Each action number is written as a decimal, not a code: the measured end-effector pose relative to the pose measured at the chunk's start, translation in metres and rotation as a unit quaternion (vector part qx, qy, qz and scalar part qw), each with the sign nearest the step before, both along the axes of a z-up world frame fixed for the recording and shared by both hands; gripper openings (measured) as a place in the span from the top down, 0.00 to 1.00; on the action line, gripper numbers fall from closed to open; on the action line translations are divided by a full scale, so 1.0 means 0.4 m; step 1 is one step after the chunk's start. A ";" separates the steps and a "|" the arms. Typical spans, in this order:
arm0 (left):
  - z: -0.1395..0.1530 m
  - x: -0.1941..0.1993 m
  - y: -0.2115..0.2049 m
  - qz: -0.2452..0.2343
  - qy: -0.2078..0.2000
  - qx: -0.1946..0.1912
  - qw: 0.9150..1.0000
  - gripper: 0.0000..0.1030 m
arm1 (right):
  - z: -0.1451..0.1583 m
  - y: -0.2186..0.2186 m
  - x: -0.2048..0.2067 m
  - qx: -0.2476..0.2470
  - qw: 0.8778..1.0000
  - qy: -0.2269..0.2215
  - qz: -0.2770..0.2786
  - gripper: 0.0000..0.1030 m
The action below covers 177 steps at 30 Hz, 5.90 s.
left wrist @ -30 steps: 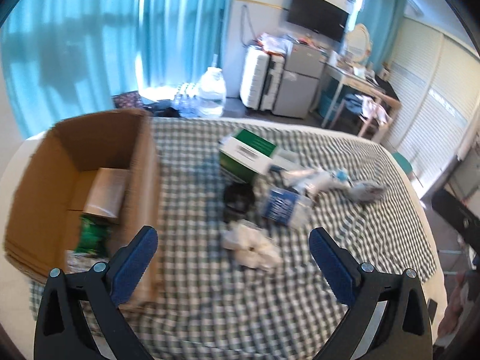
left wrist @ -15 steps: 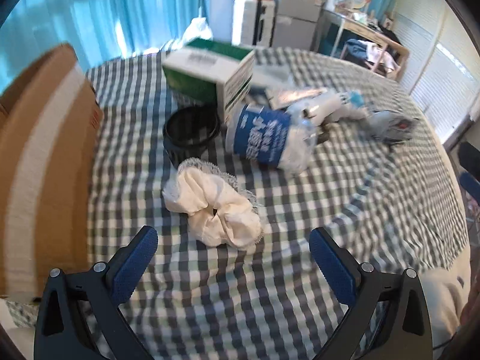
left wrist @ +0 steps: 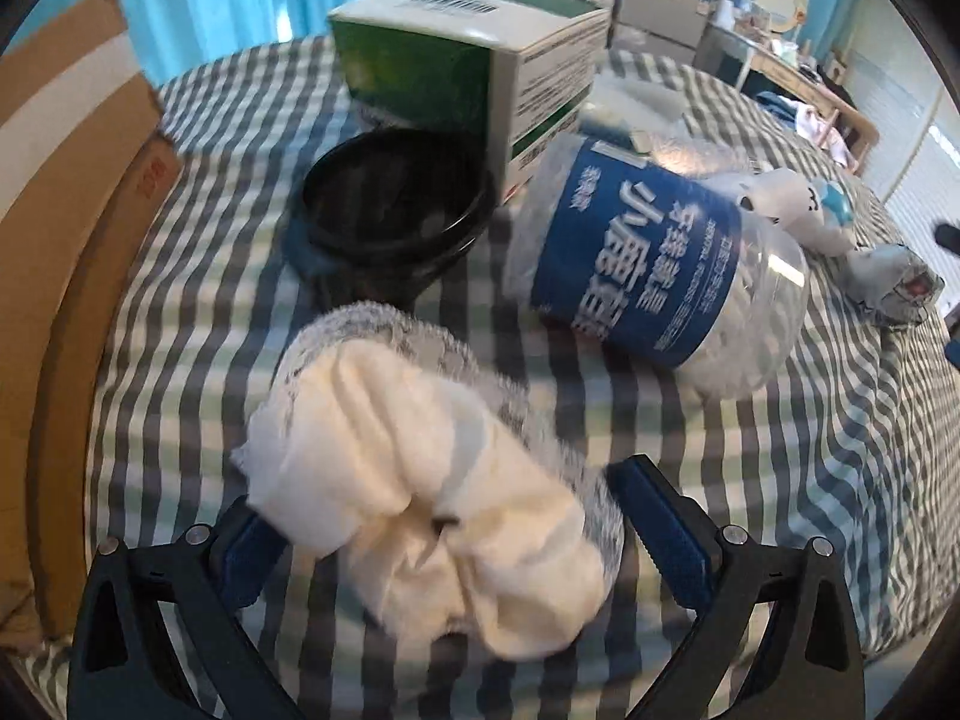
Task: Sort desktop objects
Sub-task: 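Grasp the white lace cloth with the left tool while the right grasps the wet-wipe pack, then carry the cloth and wipe pack to the cardboard box and release both, then grasp the black cup with the left tool while the right grasps the floss-pick jar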
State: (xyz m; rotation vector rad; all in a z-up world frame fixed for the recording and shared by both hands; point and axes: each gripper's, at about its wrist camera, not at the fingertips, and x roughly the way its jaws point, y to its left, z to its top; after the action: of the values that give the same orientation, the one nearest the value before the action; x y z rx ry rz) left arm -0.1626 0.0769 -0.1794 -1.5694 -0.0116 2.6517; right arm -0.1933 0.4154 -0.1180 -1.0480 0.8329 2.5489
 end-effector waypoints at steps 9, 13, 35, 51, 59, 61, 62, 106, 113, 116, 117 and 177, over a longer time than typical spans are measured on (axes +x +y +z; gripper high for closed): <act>0.030 0.012 -0.017 -0.035 0.003 0.004 0.999 0.58 | -0.080 0.032 -0.079 -0.033 0.999 -0.040 -0.001 0.76; 0.058 0.021 -0.042 -0.039 -0.007 0.049 0.998 0.82 | -0.067 0.004 -0.033 -0.024 0.999 -0.037 0.019 0.86; 0.288 0.164 -0.131 -0.015 0.056 0.090 0.994 0.82 | 0.214 -0.305 0.288 0.017 0.979 0.037 0.200 0.91; 0.539 0.170 -0.398 0.031 0.147 0.079 0.985 0.82 | 0.397 -0.651 0.349 0.046 0.932 0.102 0.346 0.91; 0.569 0.091 -0.624 0.074 0.145 0.028 0.986 0.82 | 0.433 -0.870 0.274 0.019 0.897 0.115 0.427 0.91; 0.550 0.069 -0.662 0.079 0.139 0.014 0.987 0.82 | 0.426 -0.928 0.254 0.019 0.890 0.112 0.441 0.91; 0.538 0.059 -0.678 0.083 0.134 0.008 0.987 0.82 | 0.418 -0.957 0.240 0.018 0.887 0.108 0.449 0.91; 0.507 0.189 -0.235 -0.017 0.159 0.018 0.987 0.00 | 0.422 -0.422 0.332 0.114 0.965 0.111 0.207 0.13; 0.384 0.174 -0.086 -0.063 0.128 -0.014 0.990 0.00 | 0.337 -0.335 0.317 0.084 0.977 0.080 0.182 0.12; 0.325 0.147 -0.065 -0.066 0.113 -0.028 0.991 0.00 | 0.291 -0.336 0.297 0.073 0.977 0.070 0.190 0.12; 0.310 0.139 -0.061 -0.065 0.109 -0.032 0.991 0.00 | 0.271 -0.337 0.295 0.073 0.976 0.063 0.194 0.12; 0.020 -0.121 -0.244 -0.008 0.020 0.046 0.999 0.53 | -0.076 -0.586 -0.061 0.049 0.903 -0.066 0.421 0.34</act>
State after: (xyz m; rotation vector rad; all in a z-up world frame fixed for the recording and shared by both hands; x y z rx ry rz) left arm -0.2108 -0.0208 -0.1713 -1.4829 -0.1179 2.6282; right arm -0.2177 0.1811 -0.1485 -1.8244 0.2012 3.0671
